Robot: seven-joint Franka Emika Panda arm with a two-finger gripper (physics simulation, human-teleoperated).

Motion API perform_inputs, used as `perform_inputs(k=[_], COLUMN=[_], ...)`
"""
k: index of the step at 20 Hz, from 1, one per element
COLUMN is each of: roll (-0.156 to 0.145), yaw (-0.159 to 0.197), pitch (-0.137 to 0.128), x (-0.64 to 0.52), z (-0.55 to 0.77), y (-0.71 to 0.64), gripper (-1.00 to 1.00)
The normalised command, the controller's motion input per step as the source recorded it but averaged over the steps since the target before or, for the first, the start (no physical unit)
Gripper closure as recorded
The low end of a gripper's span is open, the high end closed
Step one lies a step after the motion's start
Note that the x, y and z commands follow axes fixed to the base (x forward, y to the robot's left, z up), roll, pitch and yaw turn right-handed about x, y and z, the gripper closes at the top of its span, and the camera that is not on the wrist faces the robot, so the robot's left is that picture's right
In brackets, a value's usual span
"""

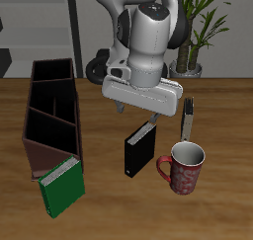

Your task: Place the black book into the right desk caddy's front compartment

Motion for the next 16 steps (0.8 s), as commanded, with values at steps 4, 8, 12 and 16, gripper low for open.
perform_inputs(k=[4,8,12,16], roll=[0.002,-0.001,-0.009,-0.001], yaw=[-0.009,-0.015,-0.017,-0.021], pitch=[0.020,0.006,0.022,0.016], x=[0.06,0.04,0.05,0.02], z=[-0.20,-0.11,-0.14,-0.10], y=[0.01,0.01,-0.03,-0.03], gripper=[-1.00,-1.00,-1.00,-1.00])
